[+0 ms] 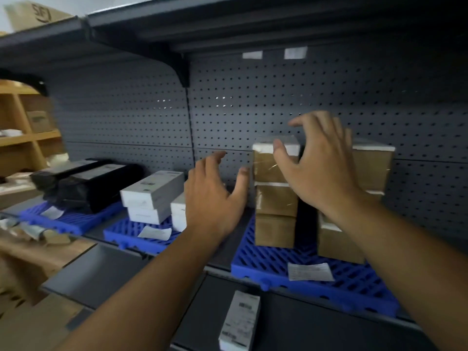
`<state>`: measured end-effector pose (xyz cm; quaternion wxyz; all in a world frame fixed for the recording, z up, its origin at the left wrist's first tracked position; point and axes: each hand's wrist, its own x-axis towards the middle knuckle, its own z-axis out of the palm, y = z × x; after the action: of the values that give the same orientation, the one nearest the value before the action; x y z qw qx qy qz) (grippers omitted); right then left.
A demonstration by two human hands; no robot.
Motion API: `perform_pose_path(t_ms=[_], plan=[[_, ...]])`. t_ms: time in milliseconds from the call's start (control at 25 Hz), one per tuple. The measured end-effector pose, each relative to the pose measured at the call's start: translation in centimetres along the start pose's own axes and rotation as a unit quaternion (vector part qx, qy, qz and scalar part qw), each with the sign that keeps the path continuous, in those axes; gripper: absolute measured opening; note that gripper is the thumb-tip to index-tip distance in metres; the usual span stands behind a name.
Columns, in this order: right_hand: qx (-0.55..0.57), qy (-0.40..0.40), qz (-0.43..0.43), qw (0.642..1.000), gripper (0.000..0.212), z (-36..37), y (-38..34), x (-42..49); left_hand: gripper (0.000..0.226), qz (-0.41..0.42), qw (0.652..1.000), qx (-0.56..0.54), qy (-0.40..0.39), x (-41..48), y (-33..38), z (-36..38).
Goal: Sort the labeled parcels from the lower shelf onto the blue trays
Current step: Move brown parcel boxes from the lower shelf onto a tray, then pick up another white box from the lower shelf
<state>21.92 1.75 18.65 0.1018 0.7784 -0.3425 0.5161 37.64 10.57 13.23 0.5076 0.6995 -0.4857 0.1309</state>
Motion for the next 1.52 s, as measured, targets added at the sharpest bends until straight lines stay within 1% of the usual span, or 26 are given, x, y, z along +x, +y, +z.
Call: perform_pose_path(t_ms=[160, 320, 400, 480, 560, 600, 720, 840, 920, 960, 1120, 1280, 1400, 1520], plan=[[0.016, -0.028, -0.024, 0.999, 0.041, 2.5, -4.8, -1.9, 0.054, 0.025, 0.999, 0.045, -0.009, -0.7, -4.8, -3.4], [0.018, -0.05, -0.069, 0.996, 0.034, 5.3, -9.8, -4.9, 0.038, 0.084, 0.996, 0.033, -0.027, -2.1, -10.6, -7.1], [0.038, -0.062, -0.078, 0.994, 0.028, 7.0, -12.1, -8.0, 0.029, 0.125, 0.991, 0.026, -0.049, -4.0, -14.2, -8.9], [0.061, -0.1, -0.063, 0.991, 0.024, 8.8, -14.0, -12.9, 0.025, 0.173, 0.98, 0.028, -0.092, -6.8, -18.3, -9.7], [0.061, -0.153, -0.023, 0.986, 0.02, 10.2, -15.0, -18.4, 0.025, 0.207, 0.966, 0.038, -0.152, -9.7, -21.7, -9.5], [0.053, -0.181, 0.009, 0.982, 0.018, 10.8, -15.2, -21.2, 0.025, 0.206, 0.96, 0.044, -0.182, -11.1, -23.3, -9.1], [0.006, -0.252, 0.13, 0.959, 0.016, 12.5, -14.8, -27.4, 0.033, 0.153, 0.954, 0.08, -0.245, -14.1, -27.1, -7.2], [-0.032, -0.324, 0.259, 0.91, 0.021, 14.8, -13.4, -29.9, 0.037, 0.094, 0.952, 0.099, -0.272, -15.2, -29.9, -4.9], [-0.052, -0.351, 0.303, 0.885, 0.029, 17.1, -11.6, -30.7, 0.041, 0.064, 0.946, 0.118, -0.295, -15.3, -30.8, -2.9], [-0.065, -0.36, 0.323, 0.873, 0.037, 18.4, -10.6, -31.1, 0.042, 0.046, 0.943, 0.127, -0.304, -15.4, -31.2, -1.9], [-0.134, -0.406, 0.395, 0.813, 0.08, 24.9, -7.3, -33.9, 0.04, 0.013, 0.935, 0.12, -0.332, -16.3, -34.0, 1.7], [-0.183, -0.435, 0.469, 0.747, 0.118, 30.1, -5.0, -37.9, 0.034, 0.029, 0.937, 0.092, -0.334, -17.7, -37.9, 3.7], [-0.192, -0.431, 0.501, 0.725, 0.13, 32.5, -4.2, -40.3, 0.03, 0.04, 0.948, 0.059, -0.31, -18.2, -40.6, 3.3], [-0.22, -0.407, 0.513, 0.723, 0.126, 33.8, -4.3, -41.4, 0.027, 0.047, 0.952, 0.04, -0.301, -17.2, -42.5, 1.8]])
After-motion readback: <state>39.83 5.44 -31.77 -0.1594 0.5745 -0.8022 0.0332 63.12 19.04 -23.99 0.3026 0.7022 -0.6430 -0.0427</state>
